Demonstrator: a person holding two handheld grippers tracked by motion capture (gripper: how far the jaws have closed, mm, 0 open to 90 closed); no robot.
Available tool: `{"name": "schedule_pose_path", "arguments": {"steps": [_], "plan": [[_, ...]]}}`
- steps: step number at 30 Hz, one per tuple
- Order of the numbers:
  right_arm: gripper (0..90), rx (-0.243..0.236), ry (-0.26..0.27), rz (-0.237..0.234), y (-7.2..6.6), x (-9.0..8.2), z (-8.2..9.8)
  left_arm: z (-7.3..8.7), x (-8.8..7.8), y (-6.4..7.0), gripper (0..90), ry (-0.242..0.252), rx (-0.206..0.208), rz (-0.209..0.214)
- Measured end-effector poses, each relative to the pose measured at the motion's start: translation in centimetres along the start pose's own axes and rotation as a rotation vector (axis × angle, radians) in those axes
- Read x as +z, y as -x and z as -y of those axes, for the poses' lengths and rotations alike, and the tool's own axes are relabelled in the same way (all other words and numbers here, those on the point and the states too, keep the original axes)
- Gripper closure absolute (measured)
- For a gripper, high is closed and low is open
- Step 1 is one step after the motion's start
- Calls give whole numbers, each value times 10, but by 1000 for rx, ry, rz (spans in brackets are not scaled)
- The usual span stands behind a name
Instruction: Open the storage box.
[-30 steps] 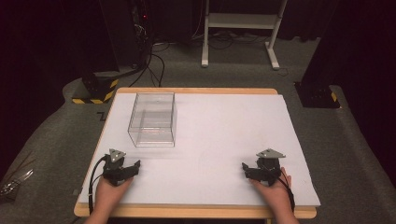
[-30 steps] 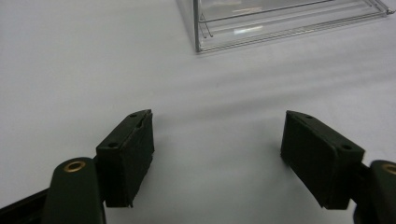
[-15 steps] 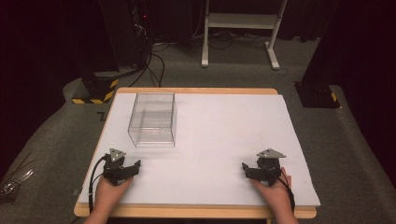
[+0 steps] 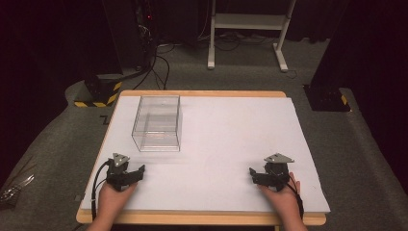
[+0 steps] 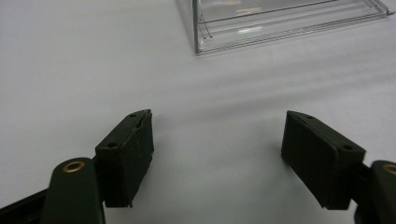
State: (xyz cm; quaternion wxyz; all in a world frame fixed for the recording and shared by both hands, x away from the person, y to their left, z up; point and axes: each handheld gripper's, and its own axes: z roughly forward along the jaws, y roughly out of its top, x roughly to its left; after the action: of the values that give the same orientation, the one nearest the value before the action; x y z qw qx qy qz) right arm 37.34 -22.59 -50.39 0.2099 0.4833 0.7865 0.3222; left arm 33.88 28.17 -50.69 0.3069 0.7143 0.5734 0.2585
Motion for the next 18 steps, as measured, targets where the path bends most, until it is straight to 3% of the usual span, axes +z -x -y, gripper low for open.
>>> {"name": "schedule_pose_path", "arguments": {"steps": [7,10,12,18], "plan": [[148,-3,1,1,0,0,0,0,-1,0,274,-2,-5,3],[147,-4,-1,2,0,0,0,1,-4,1,403,6,2,10],[147,-4,-1,2,0,0,0,0,-5,1,407,2,10,3],[147,-6,-1,4,-1,0,0,-4,-14,4,394,60,-6,19]]}}
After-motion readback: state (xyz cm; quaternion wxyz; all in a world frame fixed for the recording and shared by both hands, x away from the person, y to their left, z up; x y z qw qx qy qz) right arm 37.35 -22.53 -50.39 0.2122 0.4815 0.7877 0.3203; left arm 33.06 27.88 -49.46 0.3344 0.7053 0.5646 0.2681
